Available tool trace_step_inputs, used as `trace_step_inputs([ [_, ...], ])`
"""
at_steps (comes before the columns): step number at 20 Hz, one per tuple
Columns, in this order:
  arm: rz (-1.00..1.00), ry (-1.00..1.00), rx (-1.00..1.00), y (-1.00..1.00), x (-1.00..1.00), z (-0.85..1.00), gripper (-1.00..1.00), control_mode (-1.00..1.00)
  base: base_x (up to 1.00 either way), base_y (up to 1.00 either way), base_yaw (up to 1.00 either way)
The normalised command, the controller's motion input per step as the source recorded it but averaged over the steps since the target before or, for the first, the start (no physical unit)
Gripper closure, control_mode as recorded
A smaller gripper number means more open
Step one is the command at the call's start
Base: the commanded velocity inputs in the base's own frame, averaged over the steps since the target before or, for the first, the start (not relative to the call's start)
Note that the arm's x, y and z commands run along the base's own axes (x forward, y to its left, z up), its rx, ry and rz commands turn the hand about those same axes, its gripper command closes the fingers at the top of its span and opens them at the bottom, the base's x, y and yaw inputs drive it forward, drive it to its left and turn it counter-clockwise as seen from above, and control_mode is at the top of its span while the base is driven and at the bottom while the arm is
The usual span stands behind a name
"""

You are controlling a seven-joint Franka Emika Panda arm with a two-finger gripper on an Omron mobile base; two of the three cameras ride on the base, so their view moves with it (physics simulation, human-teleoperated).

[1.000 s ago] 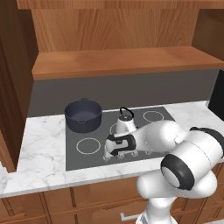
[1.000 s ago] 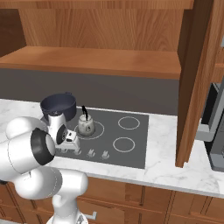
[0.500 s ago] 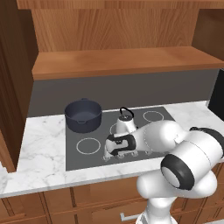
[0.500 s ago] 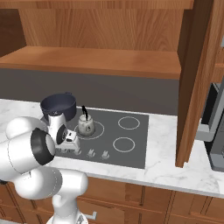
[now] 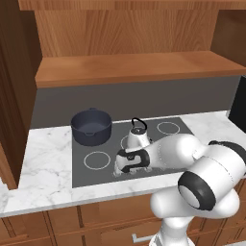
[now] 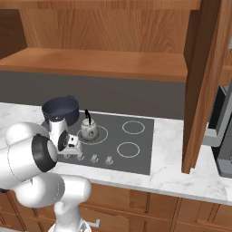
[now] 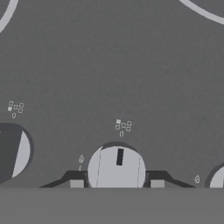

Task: Pick the kettle from the cabinet and place it on a stove burner. Then pick the pot from the counter and place it on another stove burner. Finally, turn both burners on.

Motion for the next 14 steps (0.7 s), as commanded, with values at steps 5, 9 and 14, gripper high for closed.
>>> trace_step_inputs([
  [5,0.14,-0.01,0.00,0.00,0.00,-0.11,1.00,-1.00,0.00,0.00,0.00],
  [9,0.17,0.00,0.01,0.00,0.00,-0.12,1.00,-1.00,0.00,0.00,0.00],
  [14,0.20,0.00,0.00,0.00,0.00,-0.19,1.00,-1.00,0.00,0.00,0.00],
])
